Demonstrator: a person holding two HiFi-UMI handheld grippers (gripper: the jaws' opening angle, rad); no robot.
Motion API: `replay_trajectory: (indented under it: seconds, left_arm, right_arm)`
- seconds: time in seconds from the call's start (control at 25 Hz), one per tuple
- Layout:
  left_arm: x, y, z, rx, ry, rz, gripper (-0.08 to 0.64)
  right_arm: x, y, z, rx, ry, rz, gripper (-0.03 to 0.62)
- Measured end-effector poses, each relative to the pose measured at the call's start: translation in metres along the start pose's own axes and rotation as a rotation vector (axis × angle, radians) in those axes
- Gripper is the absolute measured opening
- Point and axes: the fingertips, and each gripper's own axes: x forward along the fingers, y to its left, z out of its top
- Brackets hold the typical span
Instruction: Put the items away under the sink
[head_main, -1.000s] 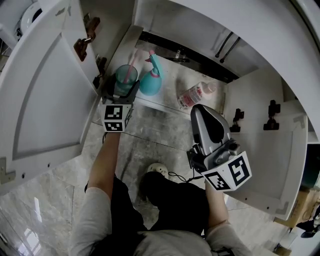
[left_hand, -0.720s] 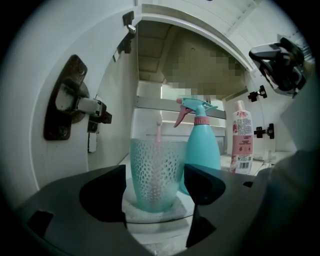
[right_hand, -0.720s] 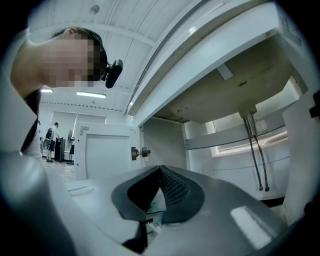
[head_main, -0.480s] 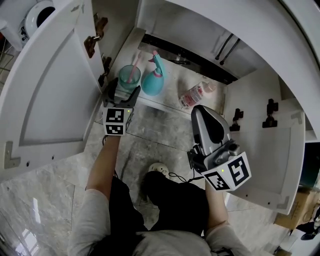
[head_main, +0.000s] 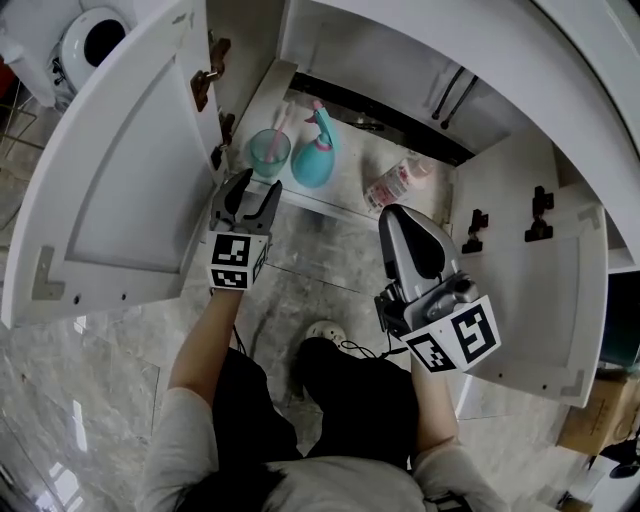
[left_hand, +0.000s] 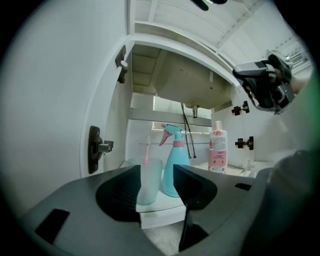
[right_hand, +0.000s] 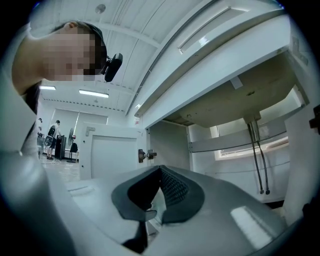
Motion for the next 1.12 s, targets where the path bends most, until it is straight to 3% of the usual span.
replay_trajectory:
  seconds: [0.16,0.4,0.68,0.88,1.12]
  left_arm:
    - [-0.017,-0.008,0.018,0.004,-0.024,-0.038,0.114]
    - [-0.044,-0.015,0.049,0.003,-0.070,-0.060,0.021]
    - [-0.071,-0.015,0.077,0.016,-0.094,-0.059,0.008]
    - [-0.085,-0.026,0.107,0.094,-0.121,-0.047,0.008]
    - [-0.092,-0.038,0.144,0.136,-0.100,-0.060,0.008]
  right_arm:
    - [0.003,0.006,0.000,-0.008,0.005,-0.003,0.011]
    - [0.009,0.013,-0.001,-0.023,0.013,-0.003,0.011]
    - [0.020,0.014,-0.010,-0.025,0.031,0.007,0.011]
    - [0.033,0.011,-0.020,-0.034,0.056,0.016,0.011]
    - [0.055,0.006,-0.022,-0.068,0.107,0.030,0.011]
